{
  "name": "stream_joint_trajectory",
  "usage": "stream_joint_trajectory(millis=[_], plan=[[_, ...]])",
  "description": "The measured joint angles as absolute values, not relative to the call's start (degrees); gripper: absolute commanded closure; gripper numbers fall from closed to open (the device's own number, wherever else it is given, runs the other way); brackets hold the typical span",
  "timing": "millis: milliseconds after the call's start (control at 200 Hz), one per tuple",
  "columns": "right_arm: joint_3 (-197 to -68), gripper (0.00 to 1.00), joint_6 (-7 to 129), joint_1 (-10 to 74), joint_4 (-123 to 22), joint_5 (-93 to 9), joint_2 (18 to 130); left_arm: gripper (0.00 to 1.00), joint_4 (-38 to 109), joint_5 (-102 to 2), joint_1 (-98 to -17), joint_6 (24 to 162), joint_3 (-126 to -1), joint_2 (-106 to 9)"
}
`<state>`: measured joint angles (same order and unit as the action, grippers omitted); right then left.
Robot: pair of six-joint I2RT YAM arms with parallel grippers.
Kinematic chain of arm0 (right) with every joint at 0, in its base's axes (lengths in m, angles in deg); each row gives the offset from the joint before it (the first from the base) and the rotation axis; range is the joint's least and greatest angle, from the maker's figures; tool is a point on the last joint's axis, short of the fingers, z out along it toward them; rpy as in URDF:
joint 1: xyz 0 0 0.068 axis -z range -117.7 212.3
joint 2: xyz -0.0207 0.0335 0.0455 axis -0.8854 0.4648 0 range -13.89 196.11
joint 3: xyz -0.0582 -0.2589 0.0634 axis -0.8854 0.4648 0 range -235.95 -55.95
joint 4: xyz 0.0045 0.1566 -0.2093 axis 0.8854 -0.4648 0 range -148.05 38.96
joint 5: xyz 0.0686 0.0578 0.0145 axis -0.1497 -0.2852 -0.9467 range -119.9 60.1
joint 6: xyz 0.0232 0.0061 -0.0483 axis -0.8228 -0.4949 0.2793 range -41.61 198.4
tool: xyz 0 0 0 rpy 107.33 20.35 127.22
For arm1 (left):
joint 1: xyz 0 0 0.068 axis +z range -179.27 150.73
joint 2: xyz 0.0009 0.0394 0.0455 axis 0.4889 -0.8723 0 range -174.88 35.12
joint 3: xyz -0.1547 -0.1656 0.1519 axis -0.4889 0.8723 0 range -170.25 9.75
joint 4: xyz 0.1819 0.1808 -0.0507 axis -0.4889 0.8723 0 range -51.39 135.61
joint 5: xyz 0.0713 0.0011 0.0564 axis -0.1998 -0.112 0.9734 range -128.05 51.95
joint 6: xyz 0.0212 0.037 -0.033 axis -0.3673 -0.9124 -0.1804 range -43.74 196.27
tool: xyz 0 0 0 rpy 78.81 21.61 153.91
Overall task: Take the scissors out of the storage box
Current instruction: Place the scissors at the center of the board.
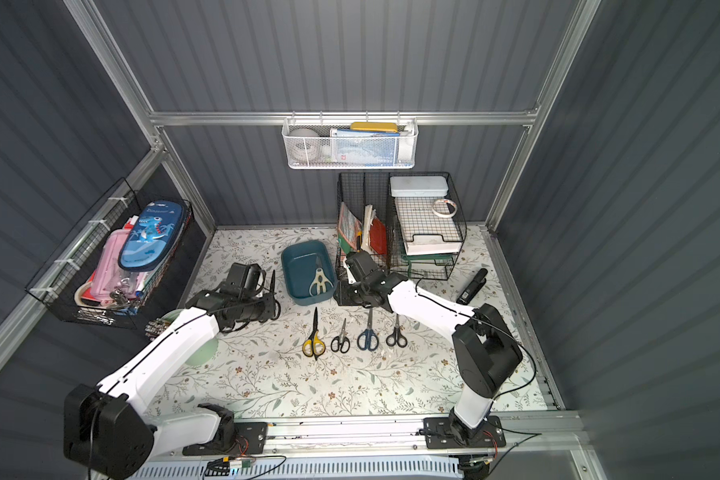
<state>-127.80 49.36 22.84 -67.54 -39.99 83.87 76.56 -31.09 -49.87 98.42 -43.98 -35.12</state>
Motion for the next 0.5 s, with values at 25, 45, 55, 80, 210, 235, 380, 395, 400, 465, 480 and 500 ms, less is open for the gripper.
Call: stream_joint_trajectory(millis=[25, 45, 55, 80, 210, 235, 380, 395, 400, 465, 480, 500], plan=[[-127.8, 0.58, 49.4, 22.8, -67.5, -40.0, 84.0, 1.0, 76.6, -31.4, -50.4, 99.3, -42.6, -34.4], [-127.8, 0.59, 49.4, 22.7, -67.5, -40.0, 84.1, 1.0, 76.5, -31.6, -50.9, 99.9, -41.4, -33.8], [-127.8, 0.59, 49.4, 22.7, -67.5, -40.0, 84.1, 1.0, 76.6, -31.7, -51.1, 100.2, -41.1, -33.7], [-127.8, 0.59, 49.4, 22.6, -67.5, -40.0, 84.1, 1.0, 76.5, -32.1, -51.9, 101.2, -39.5, -33.1], [-127.8, 0.58, 49.3, 22.2, -67.3, -40.0, 84.1, 1.0, 76.3, -32.8, -56.5, 105.1, -34.1, -34.3], [-127.8, 0.59, 49.3, 22.1, -67.3, -40.0, 84.1, 1.0, 76.1, -32.9, -57.2, 105.8, -33.5, -35.1], [-127.8, 0.59, 49.4, 22.1, -67.3, -40.1, 84.1, 1.0, 73.4, -32.0, -58.1, 108.1, -31.3, -39.6], [-127.8, 0.58, 49.3, 22.1, -67.3, -40.0, 84.1, 1.0, 73.2, -31.7, -58.1, 108.3, -31.3, -40.1], [-127.8, 0.59, 49.3, 22.1, -67.3, -40.0, 84.1, 1.0, 73.1, -31.7, -58.1, 108.3, -31.3, -40.2], [-127.8, 0.58, 49.4, 22.1, -67.2, -39.9, 84.1, 1.0, 72.0, -30.3, -58.1, 108.4, -31.3, -41.7], [-127.8, 0.58, 49.4, 22.1, -67.2, -39.9, 84.1, 1.0, 71.8, -30.1, -58.1, 108.4, -31.3, -41.8], [-127.8, 0.59, 49.4, 22.1, -67.2, -39.9, 84.1, 1.0, 71.4, -29.6, -58.1, 108.3, -31.3, -42.2]])
